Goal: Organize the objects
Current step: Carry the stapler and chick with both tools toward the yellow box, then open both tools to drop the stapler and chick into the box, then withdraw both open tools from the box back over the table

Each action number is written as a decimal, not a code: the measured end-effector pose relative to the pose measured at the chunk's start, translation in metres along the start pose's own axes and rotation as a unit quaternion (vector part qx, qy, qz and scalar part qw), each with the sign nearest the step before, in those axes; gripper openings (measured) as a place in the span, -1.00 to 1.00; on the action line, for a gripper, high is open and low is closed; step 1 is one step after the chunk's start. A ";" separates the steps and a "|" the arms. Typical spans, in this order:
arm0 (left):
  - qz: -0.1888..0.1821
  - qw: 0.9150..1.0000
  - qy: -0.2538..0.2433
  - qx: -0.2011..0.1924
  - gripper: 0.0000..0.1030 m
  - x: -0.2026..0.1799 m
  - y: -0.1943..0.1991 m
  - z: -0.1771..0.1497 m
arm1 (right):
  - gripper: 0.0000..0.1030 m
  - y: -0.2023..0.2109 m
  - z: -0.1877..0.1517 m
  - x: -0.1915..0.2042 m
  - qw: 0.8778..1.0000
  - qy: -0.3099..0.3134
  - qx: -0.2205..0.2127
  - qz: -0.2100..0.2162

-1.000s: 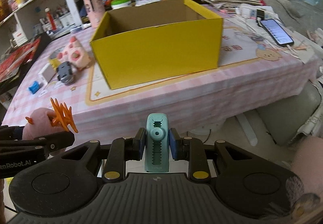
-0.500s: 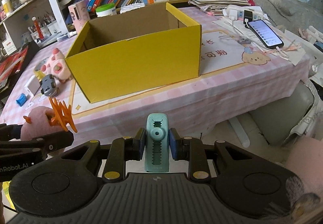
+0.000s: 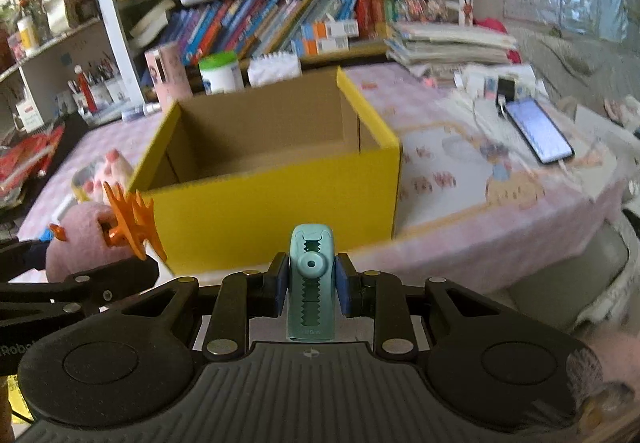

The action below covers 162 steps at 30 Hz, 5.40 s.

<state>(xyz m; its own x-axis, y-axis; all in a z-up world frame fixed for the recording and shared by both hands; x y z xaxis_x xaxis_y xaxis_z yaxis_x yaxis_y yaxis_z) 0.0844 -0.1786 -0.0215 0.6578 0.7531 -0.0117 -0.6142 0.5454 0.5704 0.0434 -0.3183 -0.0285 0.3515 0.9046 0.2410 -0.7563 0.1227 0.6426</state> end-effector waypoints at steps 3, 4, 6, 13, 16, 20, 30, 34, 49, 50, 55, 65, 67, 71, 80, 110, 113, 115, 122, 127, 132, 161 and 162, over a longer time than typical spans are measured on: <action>0.008 1.000 0.005 -0.020 0.40 0.005 -0.005 0.019 | -0.55 -0.003 0.024 0.000 1.000 0.007 -0.020 0.009; 0.012 1.000 0.005 -0.026 0.40 0.006 -0.007 0.026 | -0.55 -0.005 0.034 0.001 0.999 0.010 -0.027 0.013; 0.021 0.999 0.005 -0.039 0.40 0.009 -0.011 0.039 | -0.55 -0.008 0.051 0.002 0.999 0.019 -0.040 0.019; 0.060 0.997 0.007 -0.042 0.40 0.017 -0.043 0.067 | -0.55 -0.035 0.105 0.007 0.995 0.059 -0.071 0.042; 0.073 0.997 0.007 -0.028 0.40 0.017 -0.061 0.069 | -0.55 -0.051 0.119 0.009 0.993 0.080 -0.070 0.054; 0.089 0.996 -0.007 -0.003 0.40 0.016 -0.085 0.067 | -0.55 -0.077 0.129 0.013 0.989 0.116 -0.057 0.067; 0.115 0.990 -0.048 0.073 0.40 0.016 -0.133 0.048 | -0.55 -0.147 0.115 0.035 0.970 0.226 0.015 0.093; 0.113 0.989 -0.041 0.089 0.40 0.017 -0.142 0.044 | -0.55 -0.170 0.102 0.041 0.955 0.276 0.048 0.096; 0.116 0.985 -0.064 0.114 0.40 0.012 -0.165 0.041 | -0.55 -0.203 0.080 0.031 0.936 0.307 0.149 0.088; 0.115 0.985 -0.066 0.113 0.40 0.011 -0.166 0.041 | -0.55 -0.203 0.081 0.029 0.937 0.306 0.148 0.084; 0.106 0.986 -0.071 0.111 0.40 0.005 -0.172 0.043 | -0.55 -0.202 0.084 0.019 0.940 0.296 0.149 0.079; 0.113 0.985 -0.070 0.112 0.42 0.005 -0.175 0.044 | -0.55 -0.204 0.084 0.018 0.936 0.298 0.163 0.087; 0.119 0.985 -0.067 0.110 0.44 0.005 -0.173 0.044 | -0.55 -0.204 0.085 0.018 0.937 0.297 0.162 0.087; 0.128 0.986 -0.066 0.088 0.57 0.005 -0.160 0.050 | -0.39 -0.196 0.091 0.021 0.942 0.297 0.124 0.090; 0.132 0.989 -0.059 0.022 0.62 0.003 -0.111 0.068 | -0.34 -0.149 0.115 0.024 0.969 0.222 0.041 0.104; 0.111 0.993 -0.024 0.028 0.72 0.030 0.010 -0.038 | -0.12 -0.014 -0.002 0.010 0.997 0.061 -0.034 -0.042; 0.111 0.993 -0.028 0.042 0.72 0.031 0.018 -0.055 | -0.12 -0.013 -0.022 0.014 0.997 0.059 -0.016 -0.047; 0.112 0.992 -0.029 0.050 0.72 0.033 0.024 -0.064 | -0.12 -0.012 -0.036 0.018 0.997 0.058 -0.005 -0.048; 0.117 0.991 -0.023 0.068 0.72 0.044 0.043 -0.090 | -0.03 -0.007 -0.070 0.040 0.997 0.066 0.022 -0.036; 0.127 0.989 -0.014 0.077 0.72 0.056 0.056 -0.104 | 0.12 -0.003 -0.085 0.061 0.996 0.080 0.032 -0.023; 0.144 0.987 0.004 0.078 0.72 0.072 0.072 -0.115 | 0.13 -0.003 -0.096 0.084 0.994 0.098 0.044 -0.005; 0.218 0.973 0.049 0.057 0.73 0.151 0.124 -0.128 | 0.34 -0.005 -0.110 0.189 0.982 0.167 0.044 0.069; 0.218 0.973 0.050 0.058 0.73 0.153 0.124 -0.129 | 0.34 -0.006 -0.110 0.191 0.982 0.168 0.045 0.069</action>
<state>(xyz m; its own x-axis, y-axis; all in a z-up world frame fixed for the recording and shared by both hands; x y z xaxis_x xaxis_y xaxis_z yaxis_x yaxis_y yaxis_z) 0.0524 0.0515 -0.0586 0.2967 0.9386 0.1758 -0.7684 0.1253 0.6276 0.0542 -0.1012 -0.0668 0.0354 0.9956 0.0870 -0.7265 -0.0341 0.6863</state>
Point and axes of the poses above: each gripper's, at about its wrist camera, not at the fingertips, and y roughly against the way its jaws point, x to its left, z to its top, the point moved 10 cm from there along -y, roughly the way its jaws point, and after that the axes turned 9 degrees about -y, right-handed, at the moved point
